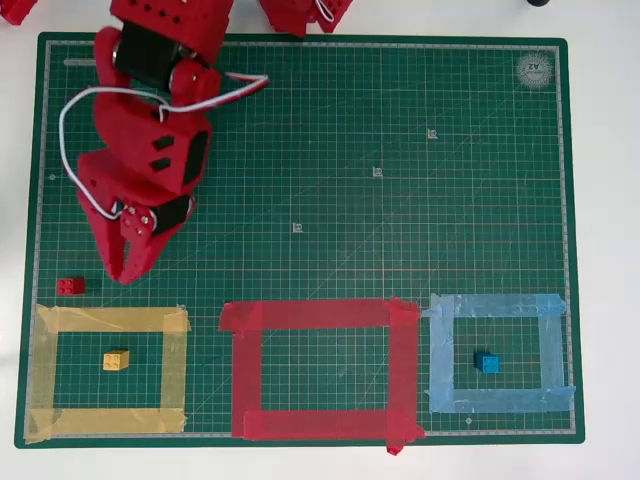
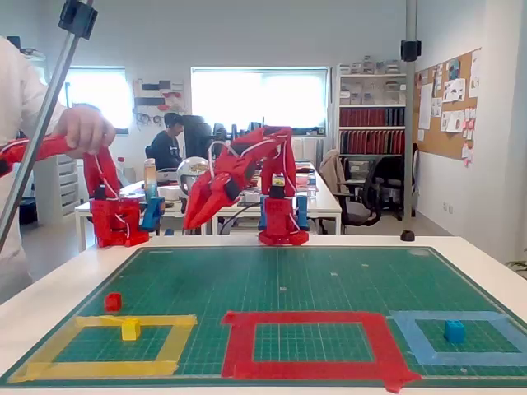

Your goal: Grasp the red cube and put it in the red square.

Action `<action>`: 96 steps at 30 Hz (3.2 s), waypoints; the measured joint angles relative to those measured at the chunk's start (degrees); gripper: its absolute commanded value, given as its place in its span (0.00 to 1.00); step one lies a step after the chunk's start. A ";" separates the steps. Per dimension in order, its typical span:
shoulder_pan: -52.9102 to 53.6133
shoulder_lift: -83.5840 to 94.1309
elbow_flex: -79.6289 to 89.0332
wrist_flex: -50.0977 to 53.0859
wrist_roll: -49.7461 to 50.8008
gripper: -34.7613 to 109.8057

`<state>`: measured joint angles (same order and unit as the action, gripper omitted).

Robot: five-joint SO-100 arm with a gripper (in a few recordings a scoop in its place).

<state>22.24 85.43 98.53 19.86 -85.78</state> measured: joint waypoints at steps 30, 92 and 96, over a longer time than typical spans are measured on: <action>11.07 -22.50 14.85 -49.13 -1.49 0.24; 16.35 -60.38 -21.62 -62.49 -7.73 0.48; 16.52 -62.31 -24.61 -62.49 -7.73 0.48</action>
<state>38.76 23.12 73.92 -42.63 -93.52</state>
